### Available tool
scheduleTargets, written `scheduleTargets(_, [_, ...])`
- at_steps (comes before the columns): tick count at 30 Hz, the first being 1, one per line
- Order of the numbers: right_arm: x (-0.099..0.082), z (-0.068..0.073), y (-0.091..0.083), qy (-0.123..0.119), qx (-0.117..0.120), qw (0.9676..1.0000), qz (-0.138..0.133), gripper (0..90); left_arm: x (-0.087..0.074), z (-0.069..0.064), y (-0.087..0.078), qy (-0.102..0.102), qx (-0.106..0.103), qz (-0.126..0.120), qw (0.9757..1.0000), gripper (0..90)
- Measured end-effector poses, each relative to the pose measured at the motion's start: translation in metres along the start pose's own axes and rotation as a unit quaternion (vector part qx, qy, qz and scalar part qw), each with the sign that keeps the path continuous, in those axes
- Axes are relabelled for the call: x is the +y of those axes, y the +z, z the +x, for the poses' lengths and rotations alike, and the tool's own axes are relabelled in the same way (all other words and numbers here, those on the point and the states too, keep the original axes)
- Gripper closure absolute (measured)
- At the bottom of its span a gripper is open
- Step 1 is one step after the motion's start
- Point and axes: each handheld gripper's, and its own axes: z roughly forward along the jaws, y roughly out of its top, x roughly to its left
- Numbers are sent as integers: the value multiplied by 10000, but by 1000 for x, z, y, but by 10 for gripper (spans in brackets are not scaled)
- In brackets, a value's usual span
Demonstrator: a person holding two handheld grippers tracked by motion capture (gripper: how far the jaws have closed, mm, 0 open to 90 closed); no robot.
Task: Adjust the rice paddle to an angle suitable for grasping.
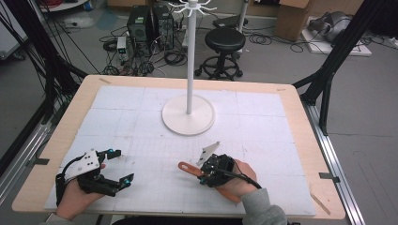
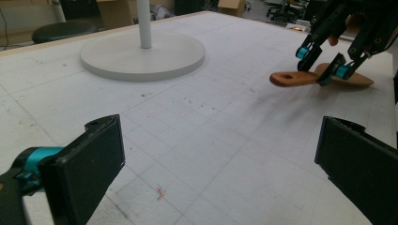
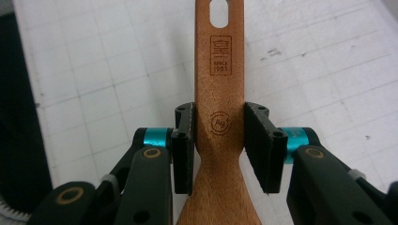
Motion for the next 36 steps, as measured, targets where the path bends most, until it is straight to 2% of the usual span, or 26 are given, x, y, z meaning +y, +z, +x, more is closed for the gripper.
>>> scheduleTargets(5, [-5, -4, -14, 96, 28, 9993, -356, 650, 0, 0, 0, 21, -2, 12, 10000, 23])
scheduleTargets(10, [-12, -10, -26, 163, 271, 9973, -655, 650, 0, -1, 0, 18, 30, 22, 10000, 23])
scheduleTargets(15, [-16, -12, -39, 133, 283, 9956, -882, 650, 0, 0, -1, 31, 52, -1, 10000, 23])
scheduleTargets(22, [-22, -15, -56, 94, 267, 9916, -1266, 650, 1, 2, -3, -8, 77, -41, 10000, 23])
scheduleTargets(32, [-34, -21, -81, 27, 517, 9788, -1980, 650, 1, 1, -3, -35, 58, -68, 10000, 23])
scheduleTargets(36, [-40, -24, -89, 33, 608, 9706, -2330, 650, 1, 1, -3, -25, 49, -57, 10000, 23])
